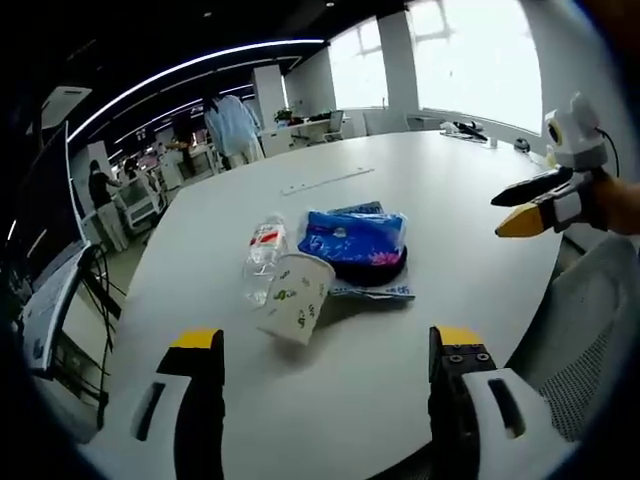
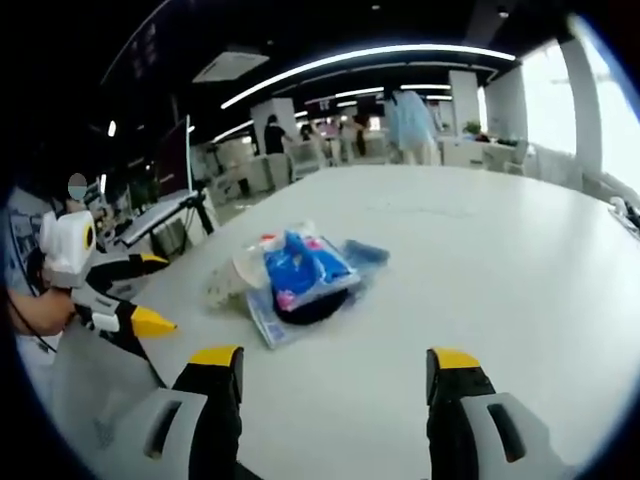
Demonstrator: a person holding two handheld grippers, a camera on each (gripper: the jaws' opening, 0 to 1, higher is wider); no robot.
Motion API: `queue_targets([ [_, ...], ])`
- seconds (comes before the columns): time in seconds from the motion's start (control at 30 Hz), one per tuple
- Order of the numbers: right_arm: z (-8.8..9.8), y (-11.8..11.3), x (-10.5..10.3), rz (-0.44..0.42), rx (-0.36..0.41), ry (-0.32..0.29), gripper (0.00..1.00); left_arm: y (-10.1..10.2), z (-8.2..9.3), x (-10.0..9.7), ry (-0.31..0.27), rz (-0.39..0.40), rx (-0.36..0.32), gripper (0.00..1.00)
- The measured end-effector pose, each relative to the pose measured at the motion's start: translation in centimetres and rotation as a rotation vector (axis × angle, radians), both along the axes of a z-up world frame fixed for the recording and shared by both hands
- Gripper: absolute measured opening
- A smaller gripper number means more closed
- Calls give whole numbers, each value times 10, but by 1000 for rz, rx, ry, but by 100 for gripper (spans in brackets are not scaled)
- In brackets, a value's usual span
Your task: Arrange the tabletop items into an orderly group along one side of the table until the central work area is clear of visible clutter.
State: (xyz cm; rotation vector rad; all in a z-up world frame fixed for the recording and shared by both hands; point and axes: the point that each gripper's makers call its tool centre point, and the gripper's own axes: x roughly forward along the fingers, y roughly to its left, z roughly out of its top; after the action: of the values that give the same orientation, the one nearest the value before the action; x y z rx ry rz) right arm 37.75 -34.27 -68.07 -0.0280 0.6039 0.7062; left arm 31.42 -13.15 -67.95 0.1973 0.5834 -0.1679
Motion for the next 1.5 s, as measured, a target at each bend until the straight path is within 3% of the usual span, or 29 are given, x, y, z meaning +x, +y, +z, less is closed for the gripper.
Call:
queue_targets([
  [0.8,-8,6,-11,17,0,32,74,1,6,4,-5,-25,-8,85],
  [1.5,-12,15,10,29,11,59,73,8,12,31,8,-36,-22,81],
])
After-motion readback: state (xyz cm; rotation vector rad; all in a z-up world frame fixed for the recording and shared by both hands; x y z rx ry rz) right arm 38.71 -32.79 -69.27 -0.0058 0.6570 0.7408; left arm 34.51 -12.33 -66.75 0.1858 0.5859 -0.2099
